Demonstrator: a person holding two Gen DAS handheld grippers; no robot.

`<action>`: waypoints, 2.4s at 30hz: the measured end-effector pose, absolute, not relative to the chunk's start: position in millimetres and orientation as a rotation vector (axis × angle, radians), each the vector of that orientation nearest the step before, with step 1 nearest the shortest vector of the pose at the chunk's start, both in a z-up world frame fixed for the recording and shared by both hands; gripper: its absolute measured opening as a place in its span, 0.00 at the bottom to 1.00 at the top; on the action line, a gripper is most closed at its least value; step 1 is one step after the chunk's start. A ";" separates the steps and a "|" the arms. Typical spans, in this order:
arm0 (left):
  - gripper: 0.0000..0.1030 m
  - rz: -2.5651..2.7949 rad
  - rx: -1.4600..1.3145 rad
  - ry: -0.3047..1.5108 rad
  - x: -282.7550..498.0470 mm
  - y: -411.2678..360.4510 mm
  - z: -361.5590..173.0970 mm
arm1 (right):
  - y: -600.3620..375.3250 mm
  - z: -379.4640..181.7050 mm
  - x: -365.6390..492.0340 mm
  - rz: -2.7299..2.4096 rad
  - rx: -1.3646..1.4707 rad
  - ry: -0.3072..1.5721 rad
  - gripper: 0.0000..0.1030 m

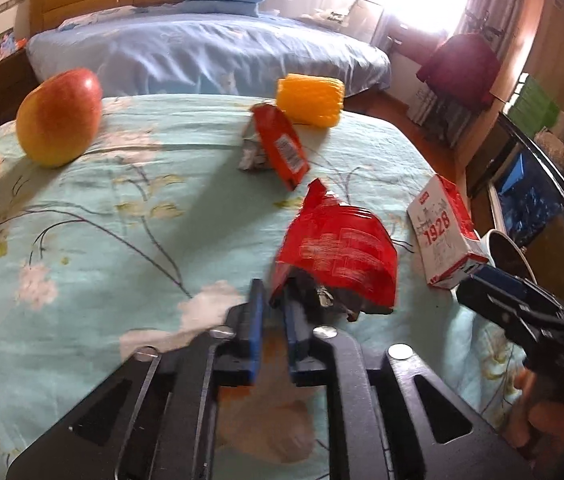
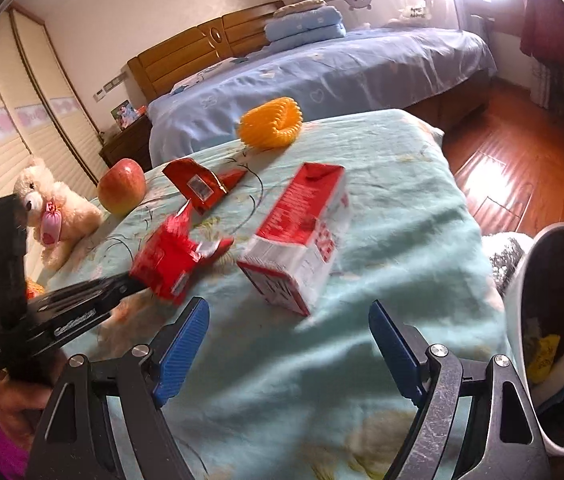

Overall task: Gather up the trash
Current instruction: 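Grasp the red snack packet with the left tool while the right tool grasps the red-and-white milk carton, then carry the red snack packet and milk carton over the bin with both tools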

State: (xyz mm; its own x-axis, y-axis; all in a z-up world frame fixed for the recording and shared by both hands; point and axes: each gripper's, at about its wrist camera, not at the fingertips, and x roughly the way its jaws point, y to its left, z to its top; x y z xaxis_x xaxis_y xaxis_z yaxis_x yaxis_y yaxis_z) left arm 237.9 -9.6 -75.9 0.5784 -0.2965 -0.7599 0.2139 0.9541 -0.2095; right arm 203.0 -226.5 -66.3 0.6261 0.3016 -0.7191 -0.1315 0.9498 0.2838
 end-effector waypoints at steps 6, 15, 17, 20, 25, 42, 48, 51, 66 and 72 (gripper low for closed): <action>0.15 -0.295 -0.093 0.922 248.7 -16.9 -82.4 | -222.9 -73.3 227.7 0.220 0.221 0.876 0.74; 0.01 -0.314 -0.083 0.896 237.0 -27.6 -78.3 | -226.5 -77.2 230.0 0.209 0.220 0.878 0.32; 0.01 -0.313 -0.095 0.892 232.2 -28.1 -76.7 | -229.7 -73.6 222.4 0.214 0.222 0.867 0.32; 0.01 -0.314 -0.116 0.877 222.0 -29.7 -71.3 | -235.7 -67.9 209.8 0.218 0.221 0.854 0.32; 0.01 -0.332 -0.108 0.857 206.3 -45.2 -60.9 | -249.0 -60.1 190.3 0.221 0.229 0.833 0.32; 0.01 -0.440 -0.009 0.852 168.7 -130.0 -49.9 | -314.9 -50.7 133.3 0.117 0.270 0.786 0.32; 0.01 -0.475 0.017 0.854 163.3 -150.8 -49.5 | -339.3 -52.0 122.7 0.073 0.293 0.774 0.32; 0.01 -0.493 0.027 0.858 161.9 -163.6 -49.2 | -348.0 -53.8 118.6 0.055 0.299 0.772 0.32; 0.01 -0.560 0.071 0.873 150.2 -208.3 -52.1 | -387.4 -59.2 101.9 -0.013 0.328 0.759 0.32; 0.01 -0.580 0.090 0.878 150.8 -225.8 -52.2 | -400.6 -64.2 100.4 -0.038 0.339 0.765 0.32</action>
State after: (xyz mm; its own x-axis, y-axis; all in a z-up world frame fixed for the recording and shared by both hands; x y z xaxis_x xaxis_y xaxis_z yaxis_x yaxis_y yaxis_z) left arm 150.8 -225.8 -52.2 0.4957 -0.4418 -0.7477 0.5141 0.8432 -0.1574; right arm 100.4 -400.6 -64.2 0.7235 0.0884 -0.6847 0.1564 0.9450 0.2873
